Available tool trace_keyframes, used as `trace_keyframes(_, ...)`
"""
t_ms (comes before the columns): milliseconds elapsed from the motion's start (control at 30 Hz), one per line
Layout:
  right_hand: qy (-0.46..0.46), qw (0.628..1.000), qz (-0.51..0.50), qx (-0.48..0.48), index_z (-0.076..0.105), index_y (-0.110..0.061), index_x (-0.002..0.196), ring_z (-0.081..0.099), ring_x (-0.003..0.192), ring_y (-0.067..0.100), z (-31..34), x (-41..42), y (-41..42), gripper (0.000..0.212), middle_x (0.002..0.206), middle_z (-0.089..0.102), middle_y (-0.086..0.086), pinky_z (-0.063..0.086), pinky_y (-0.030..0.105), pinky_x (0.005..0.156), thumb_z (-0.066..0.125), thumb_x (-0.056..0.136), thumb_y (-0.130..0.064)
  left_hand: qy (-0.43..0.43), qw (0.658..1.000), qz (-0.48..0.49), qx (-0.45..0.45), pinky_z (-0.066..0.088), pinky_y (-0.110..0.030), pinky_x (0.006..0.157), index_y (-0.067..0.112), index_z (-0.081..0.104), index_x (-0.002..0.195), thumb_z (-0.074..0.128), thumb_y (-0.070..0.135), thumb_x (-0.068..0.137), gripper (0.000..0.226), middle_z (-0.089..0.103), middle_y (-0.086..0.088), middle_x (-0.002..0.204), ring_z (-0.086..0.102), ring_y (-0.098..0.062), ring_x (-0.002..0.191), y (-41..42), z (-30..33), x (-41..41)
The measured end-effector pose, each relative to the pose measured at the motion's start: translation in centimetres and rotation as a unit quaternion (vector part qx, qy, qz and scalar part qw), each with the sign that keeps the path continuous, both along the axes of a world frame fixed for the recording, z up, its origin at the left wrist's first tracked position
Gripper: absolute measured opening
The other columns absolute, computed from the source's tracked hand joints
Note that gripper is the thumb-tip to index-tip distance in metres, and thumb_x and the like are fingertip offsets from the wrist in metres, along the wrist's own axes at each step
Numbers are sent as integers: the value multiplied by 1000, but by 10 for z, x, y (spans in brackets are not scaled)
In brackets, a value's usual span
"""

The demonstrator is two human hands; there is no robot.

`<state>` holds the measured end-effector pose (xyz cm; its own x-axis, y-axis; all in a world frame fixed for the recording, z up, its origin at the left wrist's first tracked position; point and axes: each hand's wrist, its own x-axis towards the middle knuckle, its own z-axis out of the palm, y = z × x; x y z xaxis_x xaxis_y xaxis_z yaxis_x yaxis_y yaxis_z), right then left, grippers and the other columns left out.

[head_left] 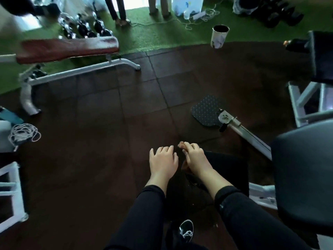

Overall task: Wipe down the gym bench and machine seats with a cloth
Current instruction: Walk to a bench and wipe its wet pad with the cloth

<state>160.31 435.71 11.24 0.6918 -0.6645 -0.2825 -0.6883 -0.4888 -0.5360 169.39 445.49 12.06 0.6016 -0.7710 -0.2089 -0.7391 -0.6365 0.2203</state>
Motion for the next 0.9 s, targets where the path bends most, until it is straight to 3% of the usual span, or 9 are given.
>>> trace_keyframes(167, 9, 997, 75, -6, 33, -17, 143, 43, 118, 29, 13, 64, 19, 42, 134, 42, 10, 38, 33, 98, 34, 101, -25, 15, 997, 79, -6, 18, -43, 115, 24, 45, 143, 34, 37, 101, 45, 52, 7, 141, 40, -12, 135, 29, 14, 43)
trace_keyframes(300, 24, 991, 131, -6, 32, -17, 142, 41, 120, 28, 23, 129, 42, 49, 136, 39, 7, 42, 33, 97, 46, 95, -20, 17, 991, 133, 7, 16, -43, 116, 26, 42, 143, 31, 39, 101, 45, 50, 10, 142, 39, -10, 135, 56, 18, 96)
trace_keyframes(533, 23, 981, 191, 14, 30, -20, 142, 37, 124, 24, 34, 263, 97, 54, 137, 37, 4, 44, 33, 99, 49, 91, -21, 7, 981, 193, -1, 15, -44, 116, 25, 42, 144, 31, 39, 102, 46, 50, 9, 142, 39, -11, 135, 112, 34, 219)
trace_keyframes(900, -5, 982, 189, 7, 40, -22, 136, 41, 118, 26, 36, 429, 122, 35, 132, 42, 7, 40, 33, 94, 34, 101, -26, 27, 978, 205, 23, 21, -45, 114, 19, 41, 144, 34, 37, 101, 46, 52, 4, 139, 44, -15, 131, 143, 38, 382)
